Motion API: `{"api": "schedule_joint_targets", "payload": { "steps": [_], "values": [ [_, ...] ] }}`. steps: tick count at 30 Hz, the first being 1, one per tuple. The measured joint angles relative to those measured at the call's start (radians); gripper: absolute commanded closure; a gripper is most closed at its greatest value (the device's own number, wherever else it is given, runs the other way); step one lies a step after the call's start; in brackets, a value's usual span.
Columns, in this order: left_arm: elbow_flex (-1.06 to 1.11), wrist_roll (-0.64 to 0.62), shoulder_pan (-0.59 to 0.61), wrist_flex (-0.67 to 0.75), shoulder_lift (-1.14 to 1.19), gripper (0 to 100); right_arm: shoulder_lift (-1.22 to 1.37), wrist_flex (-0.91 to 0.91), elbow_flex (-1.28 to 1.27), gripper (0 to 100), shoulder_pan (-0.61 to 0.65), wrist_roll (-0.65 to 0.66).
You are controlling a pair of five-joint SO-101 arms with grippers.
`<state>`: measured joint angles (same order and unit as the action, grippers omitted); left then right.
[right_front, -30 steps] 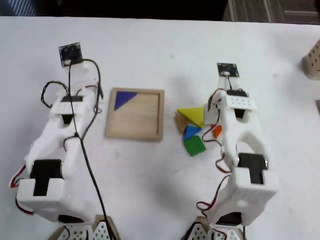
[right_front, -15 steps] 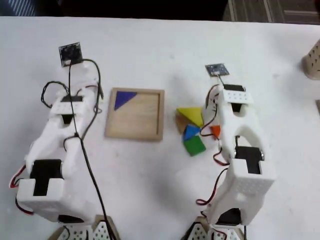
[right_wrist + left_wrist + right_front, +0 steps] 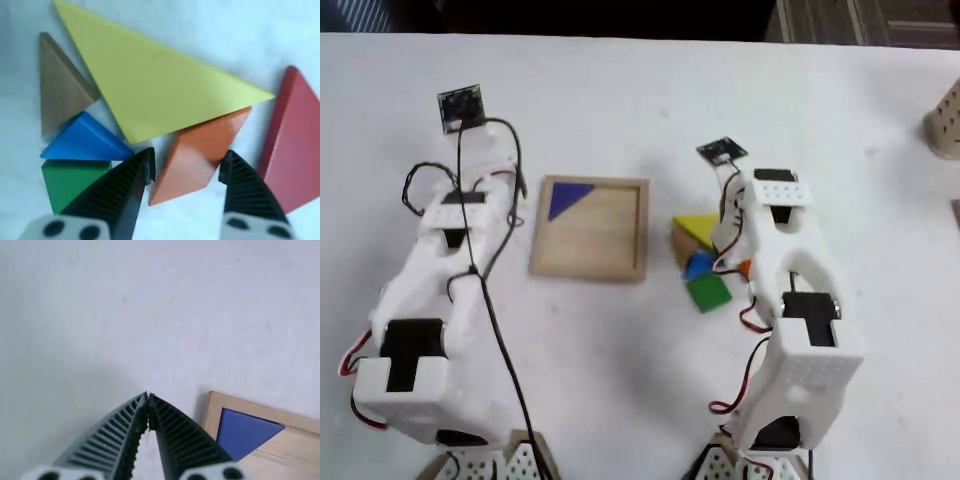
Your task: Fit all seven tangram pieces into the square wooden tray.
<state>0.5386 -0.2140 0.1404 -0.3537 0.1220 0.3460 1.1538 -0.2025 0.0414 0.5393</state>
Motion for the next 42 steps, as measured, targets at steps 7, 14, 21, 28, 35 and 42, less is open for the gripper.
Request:
{"api": "schedule_joint_targets", "payload": {
  "steps": [7,14,21,28,35,42],
  "values": [
    [0.000,0.000,0.000,0.000,0.000,98,-0.002,0.000,0.002,97.7,-0.002,0.028],
    [0.000,0.000,0.000,0.000,0.003,98,-0.002,0.006,0.002,98.0,-0.002,-0.037],
    [0.000,0.000,0.003,0.000,0.003,98,-0.126,0.195,0.025,98.0,0.031,-0.192],
    [0.000,0.000,0.014,0.000,0.003,98,-0.315,0.218,0.028,98.0,0.209,-0.334],
    [0.000,-0.002,0.035,0.000,0.003,98,-0.276,0.037,0.029,98.0,0.456,-0.408],
    [0.000,0.000,0.037,0.000,0.008,98,-0.051,-0.161,0.129,89.3,0.522,-0.503]
  ]
}}
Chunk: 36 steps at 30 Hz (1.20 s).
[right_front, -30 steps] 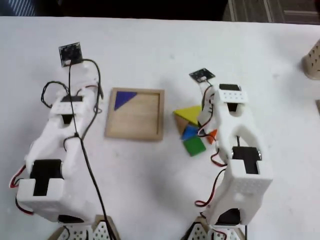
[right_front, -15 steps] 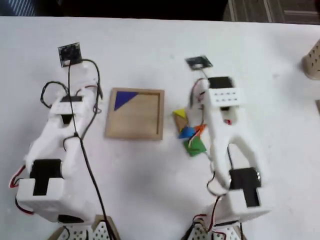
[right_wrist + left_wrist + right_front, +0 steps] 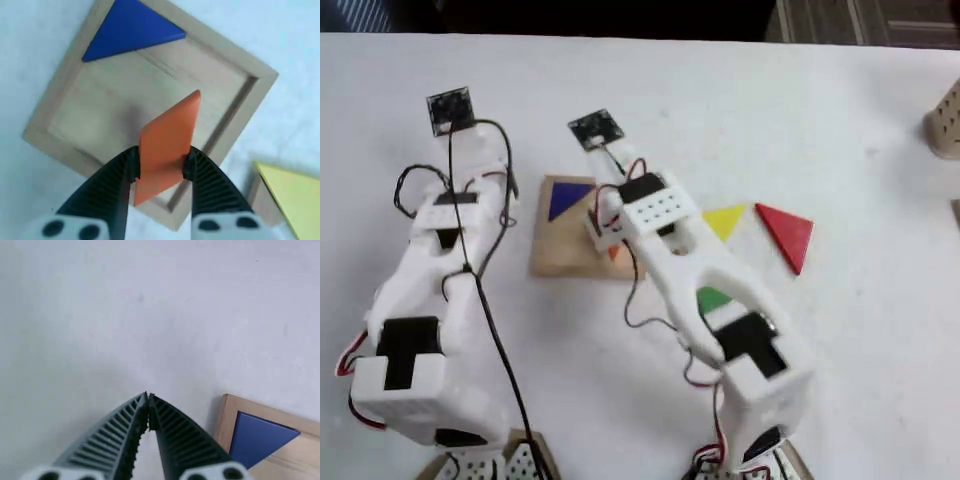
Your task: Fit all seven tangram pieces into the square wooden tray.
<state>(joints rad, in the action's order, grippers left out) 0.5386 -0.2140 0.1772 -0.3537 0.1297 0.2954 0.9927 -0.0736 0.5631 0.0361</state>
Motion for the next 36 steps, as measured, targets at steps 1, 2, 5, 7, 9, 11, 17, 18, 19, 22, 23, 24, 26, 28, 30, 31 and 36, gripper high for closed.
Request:
{"api": "schedule_joint_targets", "payload": {
  "steps": [1,2,5,7,9,11,17,18,19,22,23,24,26,28,30,31,36],
  "values": [
    [0.000,0.000,0.000,0.000,0.000,98,0.037,-0.003,0.029,86.1,0.000,-0.008],
    [0.000,0.000,0.000,0.000,0.000,98,0.075,-0.003,0.060,82.8,0.000,-0.011],
    [0.000,0.000,0.000,0.000,0.000,98,0.167,0.046,0.155,75.3,0.006,-0.011],
    [0.000,-0.002,0.000,0.000,0.000,98,0.212,0.098,0.224,74.4,0.006,-0.012],
    [0.000,0.000,0.000,0.000,0.000,98,0.238,0.158,0.292,74.4,0.008,-0.012],
    [0.000,0.000,0.000,0.000,0.000,98,0.244,0.222,0.345,74.5,0.005,-0.012],
    [0.000,0.000,0.000,0.000,0.000,98,0.190,0.339,0.361,86.8,-0.061,-0.012],
    [0.000,0.000,0.000,0.000,0.000,98,0.158,0.341,0.334,88.4,-0.077,-0.012],
    [0.000,0.000,0.000,0.000,0.000,98,0.123,0.342,0.301,89.9,-0.092,-0.012],
    [0.000,0.000,0.000,0.000,0.000,98,0.011,0.316,0.164,96.5,-0.135,-0.012],
    [0.000,0.000,0.000,0.000,0.000,98,-0.029,0.293,0.110,98.5,-0.150,-0.014],
    [0.000,0.000,0.000,0.000,0.000,98,-0.071,0.259,0.054,98.1,-0.164,-0.018],
    [0.000,0.000,0.000,0.000,0.000,98,-0.150,0.163,-0.064,97.4,-0.187,-0.037],
    [0.005,-0.002,-0.018,0.000,-0.005,98,-0.215,0.041,-0.183,98.0,-0.204,-0.071],
    [0.043,0.000,-0.052,0.000,-0.044,98,-0.262,-0.072,-0.282,97.9,-0.210,-0.084],
    [0.072,0.000,-0.072,0.000,-0.075,98,-0.278,-0.106,-0.308,97.8,-0.210,-0.086],
    [0.276,0.000,-0.201,0.000,-0.299,98,-0.307,-0.152,-0.330,97.9,-0.241,-0.091]
  ]
}}
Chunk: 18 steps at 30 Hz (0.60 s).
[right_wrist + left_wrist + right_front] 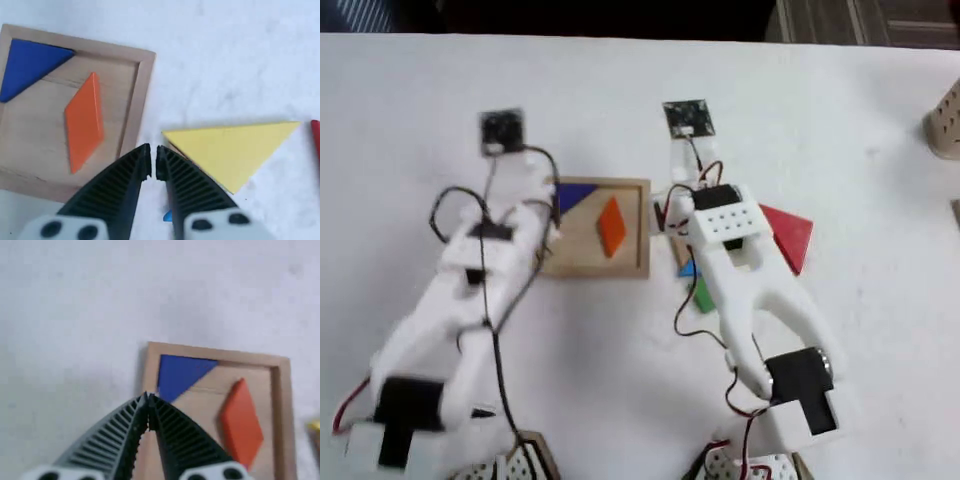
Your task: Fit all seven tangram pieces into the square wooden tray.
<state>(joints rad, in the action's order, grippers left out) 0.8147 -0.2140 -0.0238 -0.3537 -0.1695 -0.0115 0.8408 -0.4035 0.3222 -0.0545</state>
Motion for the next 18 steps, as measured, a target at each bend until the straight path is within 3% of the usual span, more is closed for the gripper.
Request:
{"api": "schedule_joint_targets", "payload": {
  "steps": [9,18],
  "values": [
    [0.178,0.003,-0.256,0.000,-0.235,98,0.138,-0.009,0.149,97.9,-0.135,0.000],
    [0.049,0.002,-0.387,0.080,-0.026,98,0.334,0.121,0.411,97.9,-0.160,0.000]
  ]
}}
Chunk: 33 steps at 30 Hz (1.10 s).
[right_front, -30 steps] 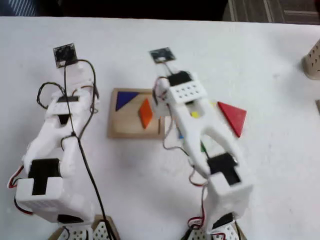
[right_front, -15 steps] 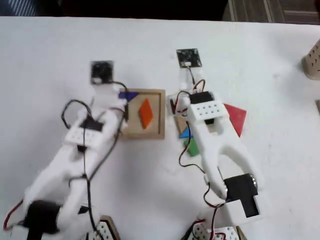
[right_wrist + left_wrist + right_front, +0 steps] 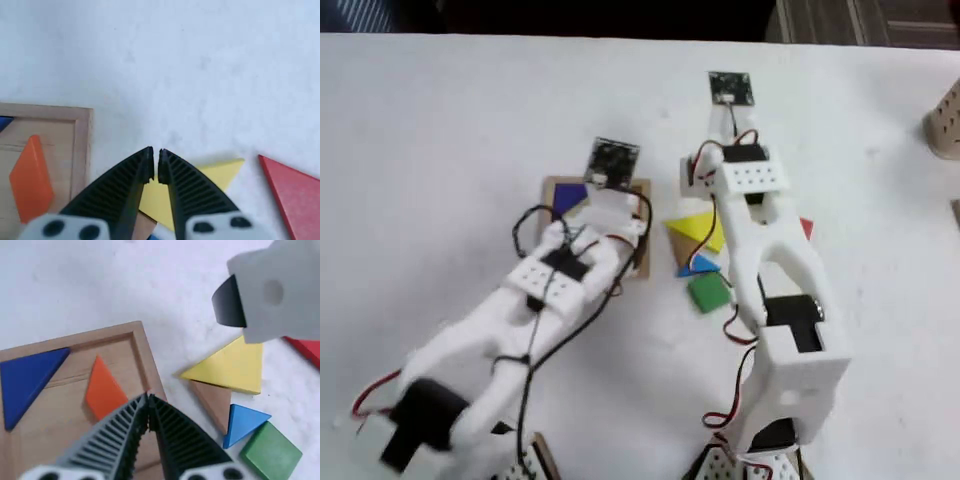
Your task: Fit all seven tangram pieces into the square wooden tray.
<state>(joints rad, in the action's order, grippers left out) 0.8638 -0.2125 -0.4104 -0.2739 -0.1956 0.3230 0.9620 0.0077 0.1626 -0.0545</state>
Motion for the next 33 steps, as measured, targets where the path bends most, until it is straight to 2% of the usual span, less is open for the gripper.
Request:
{"api": "schedule_joint_targets", "payload": {
  "steps": [8,21,29,33],
  "values": [
    [-0.229,0.000,-0.020,-0.005,0.301,98,0.049,0.009,0.046,97.9,-0.017,0.000],
    [-0.292,0.000,-0.009,-0.058,0.348,98,0.051,0.009,0.048,97.8,-0.025,0.000],
    [-0.523,0.000,0.040,-0.227,0.555,98,0.051,0.009,0.048,97.8,-0.023,0.000],
    [-0.586,0.000,0.057,-0.327,0.583,98,0.051,0.009,0.048,97.8,-0.025,0.000]
  ]
}}
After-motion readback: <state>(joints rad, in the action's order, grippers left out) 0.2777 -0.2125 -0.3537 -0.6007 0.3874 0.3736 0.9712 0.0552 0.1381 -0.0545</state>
